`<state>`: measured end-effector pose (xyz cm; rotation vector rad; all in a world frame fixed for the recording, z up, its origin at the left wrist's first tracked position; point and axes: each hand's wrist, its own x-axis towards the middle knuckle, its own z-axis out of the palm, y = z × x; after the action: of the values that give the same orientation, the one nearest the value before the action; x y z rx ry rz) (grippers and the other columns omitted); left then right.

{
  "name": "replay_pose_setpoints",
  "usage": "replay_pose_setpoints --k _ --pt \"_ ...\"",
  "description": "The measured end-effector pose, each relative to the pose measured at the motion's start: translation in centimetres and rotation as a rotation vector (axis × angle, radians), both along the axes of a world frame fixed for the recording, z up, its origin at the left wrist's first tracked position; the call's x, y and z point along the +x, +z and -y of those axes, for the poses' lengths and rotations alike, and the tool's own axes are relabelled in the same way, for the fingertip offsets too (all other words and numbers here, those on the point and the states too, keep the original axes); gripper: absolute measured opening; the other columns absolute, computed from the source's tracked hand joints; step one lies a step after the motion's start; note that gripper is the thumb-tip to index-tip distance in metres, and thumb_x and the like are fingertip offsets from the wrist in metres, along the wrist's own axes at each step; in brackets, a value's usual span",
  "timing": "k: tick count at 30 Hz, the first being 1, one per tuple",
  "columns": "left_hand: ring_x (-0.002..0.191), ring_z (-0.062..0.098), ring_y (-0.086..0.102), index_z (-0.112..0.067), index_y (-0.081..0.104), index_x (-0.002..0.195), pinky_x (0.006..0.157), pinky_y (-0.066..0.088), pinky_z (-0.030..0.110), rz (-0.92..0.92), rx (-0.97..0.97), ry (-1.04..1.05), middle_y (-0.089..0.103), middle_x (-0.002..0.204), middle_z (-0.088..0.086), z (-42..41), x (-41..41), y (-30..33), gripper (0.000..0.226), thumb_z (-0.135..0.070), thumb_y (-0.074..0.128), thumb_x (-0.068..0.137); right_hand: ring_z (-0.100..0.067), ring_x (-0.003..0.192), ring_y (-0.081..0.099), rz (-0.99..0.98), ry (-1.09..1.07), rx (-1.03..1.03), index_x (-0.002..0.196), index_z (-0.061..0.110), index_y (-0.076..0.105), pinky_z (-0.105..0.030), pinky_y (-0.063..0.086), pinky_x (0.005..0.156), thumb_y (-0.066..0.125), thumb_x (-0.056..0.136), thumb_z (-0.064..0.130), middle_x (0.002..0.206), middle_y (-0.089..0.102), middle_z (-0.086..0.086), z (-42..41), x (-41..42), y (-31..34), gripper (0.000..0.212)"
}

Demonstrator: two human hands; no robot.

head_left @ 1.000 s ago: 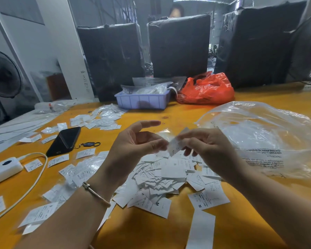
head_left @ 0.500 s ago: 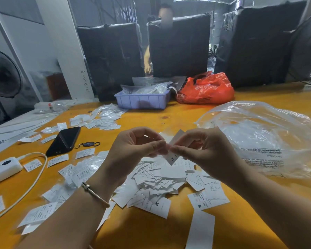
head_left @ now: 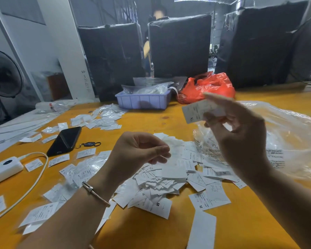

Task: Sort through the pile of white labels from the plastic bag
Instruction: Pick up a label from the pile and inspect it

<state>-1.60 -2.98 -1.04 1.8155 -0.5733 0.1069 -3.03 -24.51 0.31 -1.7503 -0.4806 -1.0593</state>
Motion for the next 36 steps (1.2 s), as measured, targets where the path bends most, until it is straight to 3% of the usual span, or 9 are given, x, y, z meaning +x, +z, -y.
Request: replay_pose_setpoints --k 2,4,9,15,23,29,33,36 --pt "0.071 0.024 0.075 -0.008 0.075 0.086 0.062 0.059 0.031 0.033 -0.002 0.009 0.077 0.079 0.008 0.0 -0.1 0.0 0.021 -0.024 0.074 0.073 -0.018 0.097 0.068 0.046 0.048 0.039 0.128 0.016 0.055 -0.023 0.059 0.074 0.070 0.084 0.002 0.113 0.067 -0.004 0.0 -0.3 0.2 0.048" --pt "0.070 0.023 0.075 -0.007 0.075 0.086 0.062 0.059 0.032 0.055 0.002 0.021 0.077 0.078 0.007 0.1 -0.1 -0.1 0.021 -0.023 0.074 0.073 -0.017 0.100 0.068 0.077 0.101 0.010 0.128 0.010 0.052 -0.024 0.058 0.076 0.071 0.083 0.004 0.110 0.068 -0.006 -0.3 -0.5 0.2 0.049" --pt "0.069 0.024 0.075 -0.006 0.075 0.086 0.060 0.058 0.028 0.071 -0.016 0.030 0.077 0.077 0.007 0.0 -0.1 0.0 0.022 -0.023 0.075 0.072 -0.006 0.089 0.066 0.093 0.110 -0.161 0.124 0.003 0.055 -0.017 0.056 0.071 0.072 0.081 0.006 0.089 0.065 0.012 -0.9 -0.6 -0.3 0.046" --pt "0.068 0.023 0.074 -0.008 0.075 0.086 0.059 0.058 0.023 0.062 -0.006 0.017 0.077 0.078 0.006 0.1 0.0 -0.2 0.019 -0.023 0.075 0.073 -0.014 0.085 0.064 0.124 0.030 -0.229 0.121 0.007 0.059 -0.023 0.056 0.067 0.072 0.082 0.003 0.089 0.071 -0.009 -0.8 -0.3 -0.8 0.040" --pt "0.068 0.024 0.074 -0.004 0.074 0.086 0.059 0.058 0.025 -0.019 -0.002 -0.028 0.077 0.078 0.009 0.0 0.0 0.1 0.024 -0.025 0.074 0.075 -0.020 0.062 0.060 0.116 -0.004 -0.350 0.102 0.013 0.067 -0.025 0.048 0.053 0.068 0.083 0.010 0.084 0.072 -0.004 -0.5 0.1 -1.0 0.019" --pt "0.073 0.022 0.076 -0.005 0.074 0.092 0.061 0.059 0.025 -0.074 0.079 -0.081 0.078 0.083 0.006 0.1 0.0 0.0 0.028 -0.029 0.070 0.077 -0.018 0.061 0.063 0.002 0.114 -0.450 0.101 0.014 0.066 -0.027 0.049 0.053 0.072 0.079 0.004 0.083 0.072 0.006 -0.4 0.3 -0.9 0.024" --pt "0.080 0.019 0.075 -0.004 0.073 0.097 0.063 0.057 0.022 -0.066 0.112 -0.063 0.078 0.089 0.003 0.2 0.3 -0.2 0.030 -0.028 0.068 0.079 -0.016 0.067 0.066 -0.114 0.252 -0.355 0.099 0.013 0.066 -0.021 0.050 0.055 0.074 0.077 -0.003 0.084 0.070 0.009 -0.6 0.2 -0.9 0.029" --pt "0.080 0.020 0.075 -0.007 0.073 0.095 0.063 0.057 0.022 -0.090 0.087 -0.063 0.078 0.090 0.003 0.1 0.3 -0.1 0.026 -0.028 0.068 0.080 -0.015 0.076 0.069 -0.172 0.309 -0.246 0.095 0.013 0.065 -0.034 0.055 0.060 0.075 0.075 -0.006 0.085 0.071 0.011 -0.4 0.3 -0.6 0.029"
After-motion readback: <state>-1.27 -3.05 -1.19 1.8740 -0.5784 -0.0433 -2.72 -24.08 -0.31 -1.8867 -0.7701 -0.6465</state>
